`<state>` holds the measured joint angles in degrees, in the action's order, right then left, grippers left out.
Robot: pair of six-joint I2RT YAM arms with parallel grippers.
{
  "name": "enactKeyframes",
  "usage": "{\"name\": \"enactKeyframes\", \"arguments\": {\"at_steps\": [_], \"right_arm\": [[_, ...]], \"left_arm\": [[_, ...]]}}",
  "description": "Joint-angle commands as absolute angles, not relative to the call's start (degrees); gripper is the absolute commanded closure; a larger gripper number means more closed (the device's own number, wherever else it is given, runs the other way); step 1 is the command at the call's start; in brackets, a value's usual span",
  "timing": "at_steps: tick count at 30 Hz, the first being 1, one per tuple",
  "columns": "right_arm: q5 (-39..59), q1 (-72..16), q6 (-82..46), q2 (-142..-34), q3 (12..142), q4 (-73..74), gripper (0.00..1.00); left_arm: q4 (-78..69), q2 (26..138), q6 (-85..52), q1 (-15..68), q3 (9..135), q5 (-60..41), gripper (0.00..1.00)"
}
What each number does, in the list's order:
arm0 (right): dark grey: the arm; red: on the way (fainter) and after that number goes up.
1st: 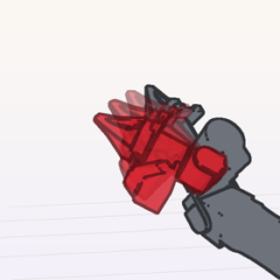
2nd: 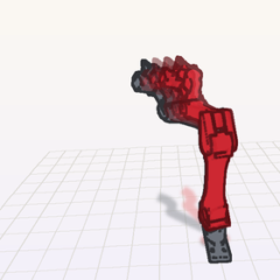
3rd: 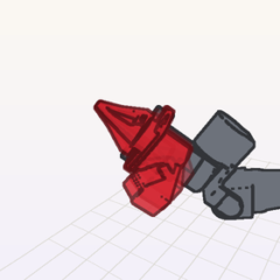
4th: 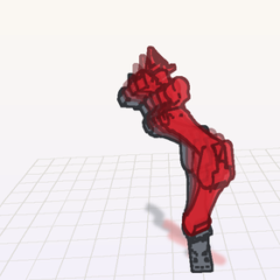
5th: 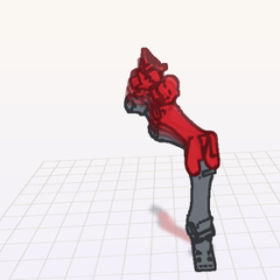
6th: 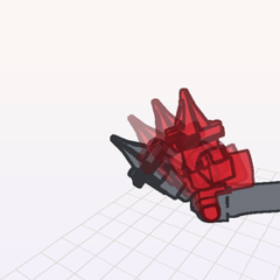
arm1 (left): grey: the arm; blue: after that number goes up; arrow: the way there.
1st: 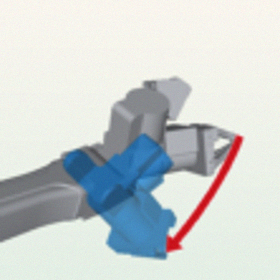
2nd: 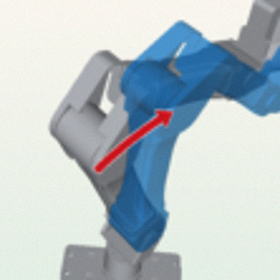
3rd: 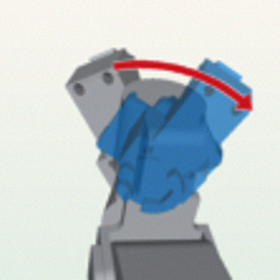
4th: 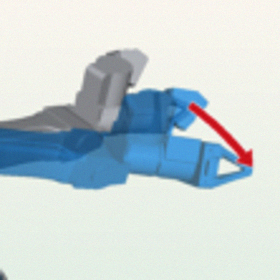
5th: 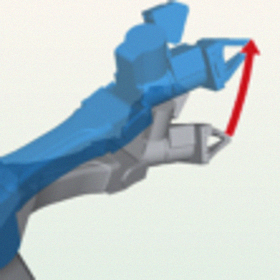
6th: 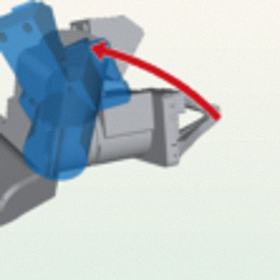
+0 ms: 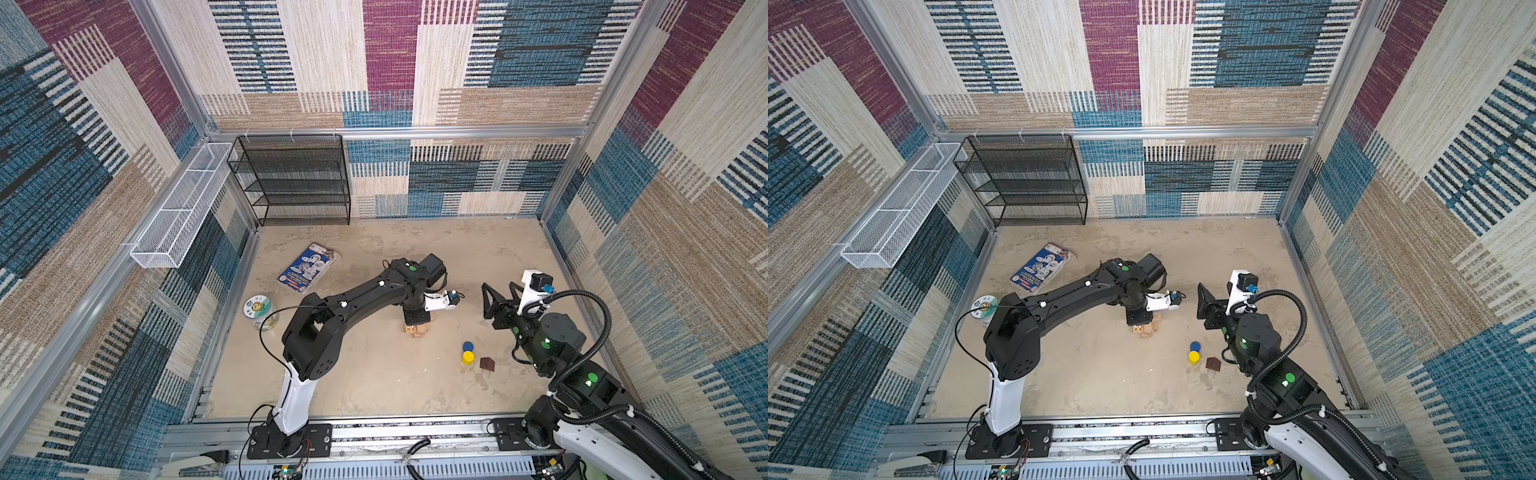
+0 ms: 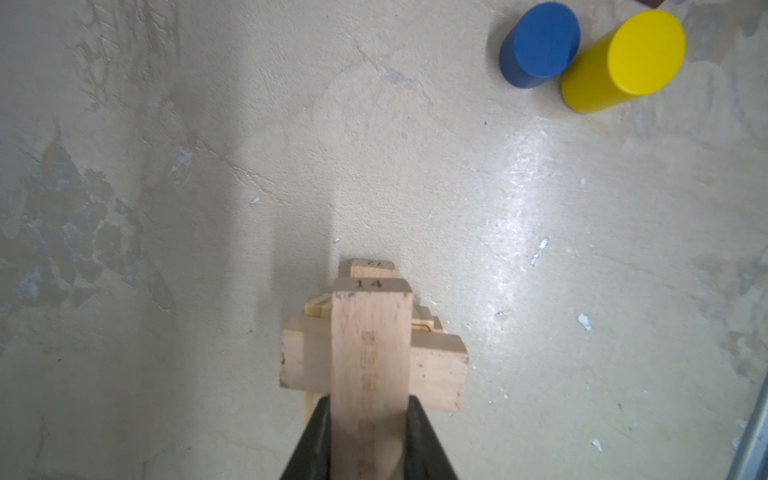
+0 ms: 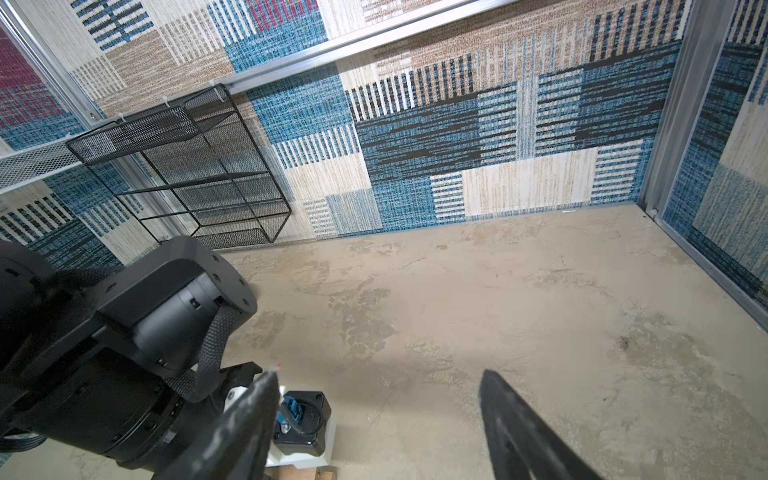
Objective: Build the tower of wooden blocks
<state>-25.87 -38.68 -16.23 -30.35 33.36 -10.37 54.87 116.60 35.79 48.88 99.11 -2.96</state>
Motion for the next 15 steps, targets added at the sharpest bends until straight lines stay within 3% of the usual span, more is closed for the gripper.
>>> {"name": "enactKeyframes", "arguments": {"at_steps": [1, 15], "right_arm": [[-25.4, -38.8, -16.4, -30.1, 33.4, -10.2, 0.22], [-25.1, -38.8, -16.6, -30.0, 33.3, -10.1, 0.22]], "left_arm": [[55.3, 116.0, 36.5, 48.8, 99.2, -3.2, 0.01], [55.3, 112.6, 36.9, 48.8, 100.0, -4.4, 0.06]]}}
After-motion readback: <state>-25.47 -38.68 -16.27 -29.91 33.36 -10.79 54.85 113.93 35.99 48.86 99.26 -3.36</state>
